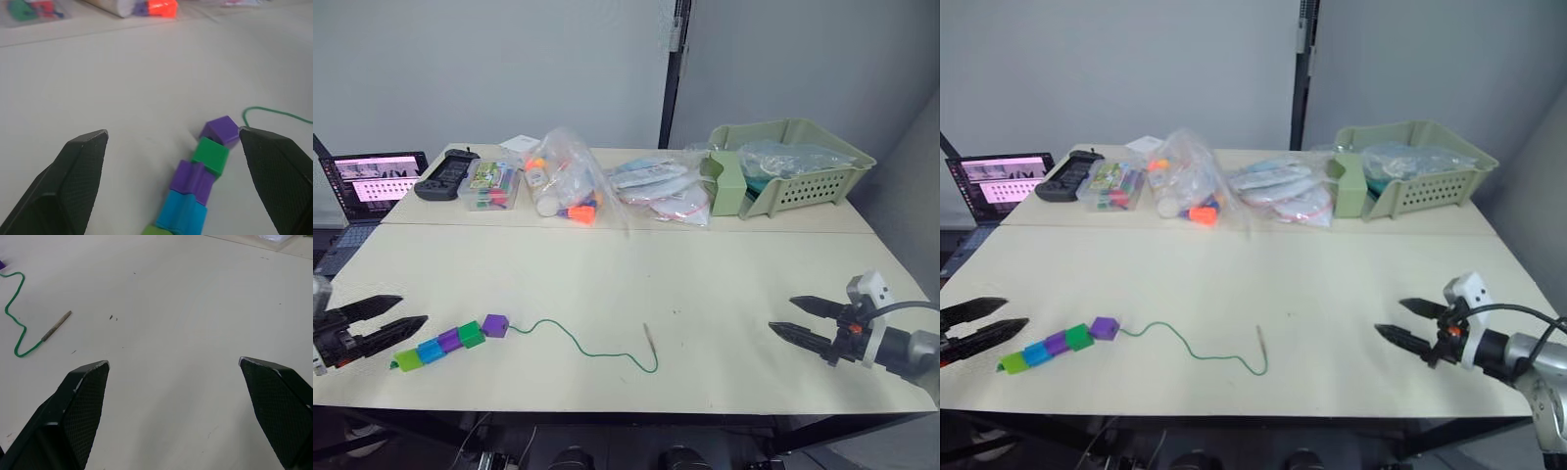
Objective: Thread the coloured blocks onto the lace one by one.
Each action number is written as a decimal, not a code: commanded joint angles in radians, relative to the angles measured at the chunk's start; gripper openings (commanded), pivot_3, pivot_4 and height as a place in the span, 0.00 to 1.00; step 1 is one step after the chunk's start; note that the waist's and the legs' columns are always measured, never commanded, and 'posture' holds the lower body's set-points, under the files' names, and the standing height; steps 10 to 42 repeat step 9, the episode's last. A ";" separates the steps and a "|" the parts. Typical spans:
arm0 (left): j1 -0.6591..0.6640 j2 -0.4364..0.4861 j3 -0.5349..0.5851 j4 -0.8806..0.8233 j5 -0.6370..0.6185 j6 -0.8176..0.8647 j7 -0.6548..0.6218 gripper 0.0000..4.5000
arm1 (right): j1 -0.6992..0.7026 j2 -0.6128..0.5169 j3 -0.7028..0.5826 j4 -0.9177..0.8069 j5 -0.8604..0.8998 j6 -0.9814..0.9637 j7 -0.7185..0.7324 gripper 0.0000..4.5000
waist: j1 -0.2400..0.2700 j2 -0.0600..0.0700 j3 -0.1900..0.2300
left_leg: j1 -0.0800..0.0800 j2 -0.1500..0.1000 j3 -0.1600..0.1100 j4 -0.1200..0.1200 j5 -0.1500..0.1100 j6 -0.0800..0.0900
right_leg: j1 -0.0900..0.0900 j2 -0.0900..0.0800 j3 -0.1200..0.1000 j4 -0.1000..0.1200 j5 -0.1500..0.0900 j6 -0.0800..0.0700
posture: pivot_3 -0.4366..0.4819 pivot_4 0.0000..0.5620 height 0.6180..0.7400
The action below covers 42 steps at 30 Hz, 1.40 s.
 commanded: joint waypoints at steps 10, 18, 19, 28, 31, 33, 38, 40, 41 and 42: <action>0.127 -0.027 0.095 0.018 0.020 -0.135 0.098 1.00 | -0.034 -0.022 -0.005 0.087 -0.015 -0.103 0.025 0.99 | -0.005 0.000 0.000 | 0.003 0.001 0.002 -0.002 -0.001 -0.001 | 0.001 0.000 0.001 0.000 -0.001 -0.001 | 0.48 0.27 0.95; 0.127 -0.027 0.095 0.018 0.020 -0.135 0.098 1.00 | -0.034 -0.022 -0.005 0.087 -0.015 -0.103 0.025 0.99 | -0.005 0.000 0.000 | 0.003 0.001 0.002 -0.002 -0.001 -0.001 | 0.001 0.000 0.001 0.000 -0.001 -0.001 | 0.48 0.27 0.95; 0.127 -0.027 0.095 0.018 0.020 -0.135 0.098 1.00 | -0.034 -0.022 -0.005 0.087 -0.015 -0.103 0.025 0.99 | -0.005 0.000 0.000 | 0.003 0.001 0.002 -0.002 -0.001 -0.001 | 0.001 0.000 0.001 0.000 -0.001 -0.001 | 0.48 0.27 0.95; 0.127 -0.027 0.095 0.018 0.020 -0.135 0.098 1.00 | -0.034 -0.022 -0.005 0.087 -0.015 -0.103 0.025 0.99 | -0.005 0.000 0.000 | 0.003 0.001 0.002 -0.002 -0.001 -0.001 | 0.001 0.000 0.001 0.000 -0.001 -0.001 | 0.48 0.27 0.95; 0.127 -0.027 0.095 0.018 0.020 -0.135 0.098 1.00 | -0.034 -0.022 -0.005 0.087 -0.015 -0.103 0.025 0.99 | -0.005 0.000 0.000 | 0.003 0.001 0.002 -0.002 -0.001 -0.001 | 0.001 0.000 0.001 0.000 -0.001 -0.001 | 0.48 0.27 0.95; 0.127 -0.027 0.095 0.018 0.020 -0.135 0.098 1.00 | -0.034 -0.022 -0.005 0.087 -0.015 -0.103 0.025 0.99 | -0.005 0.000 0.000 | 0.003 0.001 0.002 -0.002 -0.001 -0.001 | 0.001 0.000 0.001 0.000 -0.001 -0.001 | 0.48 0.27 0.95; 0.127 -0.027 0.095 0.018 0.020 -0.135 0.098 1.00 | -0.034 -0.022 -0.005 0.087 -0.015 -0.103 0.025 0.99 | -0.005 0.000 0.000 | 0.003 0.001 0.002 -0.002 -0.001 -0.001 | 0.001 0.000 0.001 0.000 -0.001 -0.001 | 0.48 0.27 0.95; 0.127 -0.027 0.095 0.018 0.020 -0.135 0.098 1.00 | -0.034 -0.022 -0.005 0.087 -0.015 -0.103 0.025 0.99 | -0.005 0.000 0.000 | 0.003 0.001 0.002 -0.002 -0.001 -0.001 | 0.001 0.000 0.001 0.000 -0.001 -0.001 | 0.48 0.27 0.95; 0.127 -0.027 0.095 0.018 0.020 -0.135 0.098 1.00 | -0.034 -0.022 -0.005 0.087 -0.015 -0.103 0.025 0.99 | -0.005 0.000 0.000 | 0.003 0.001 0.002 -0.002 -0.001 -0.001 | 0.001 0.000 0.001 0.000 -0.001 -0.001 | 0.48 0.27 0.95; 0.127 -0.027 0.095 0.018 0.020 -0.135 0.098 1.00 | -0.034 -0.022 -0.005 0.087 -0.015 -0.103 0.025 0.99 | -0.005 0.000 0.000 | 0.003 0.001 0.002 -0.002 -0.001 -0.001 | 0.001 0.000 0.001 0.000 -0.001 -0.001 | 0.48 0.27 0.95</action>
